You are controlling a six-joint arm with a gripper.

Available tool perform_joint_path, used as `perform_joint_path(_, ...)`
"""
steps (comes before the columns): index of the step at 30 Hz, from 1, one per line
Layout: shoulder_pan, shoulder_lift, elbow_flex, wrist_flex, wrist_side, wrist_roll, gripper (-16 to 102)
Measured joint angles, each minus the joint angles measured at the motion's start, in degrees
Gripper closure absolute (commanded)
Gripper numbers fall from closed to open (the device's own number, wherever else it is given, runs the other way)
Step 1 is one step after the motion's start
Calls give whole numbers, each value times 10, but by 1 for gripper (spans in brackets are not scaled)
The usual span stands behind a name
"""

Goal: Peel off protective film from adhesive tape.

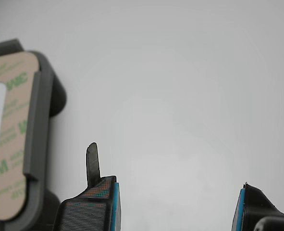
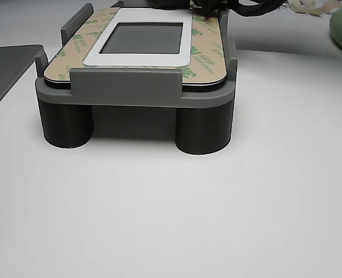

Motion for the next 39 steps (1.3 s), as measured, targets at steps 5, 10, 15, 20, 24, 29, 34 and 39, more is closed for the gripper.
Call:
perform_joint_path(5, 47, 0, 21, -47, 50, -48, 98)
perform_joint_path(10, 145, 0, 21, -83, 97, -220, 98)
perform_joint_path(15, 152, -4, 21, -101, 107, -483, 98)
perform_joint_path(20, 152, -13, 21, -106, 98, -657, 98)
perform_joint_path(24, 153, -25, 21, -96, 75, -738, 98)
perform_joint_path(29, 154, -59, 21, -104, 54, -815, 98)
perform_joint_path(34, 156, -113, 21, -156, 39, -897, 98)
perform_joint_path(39, 178, -189, 21, -249, 34, -943, 98)
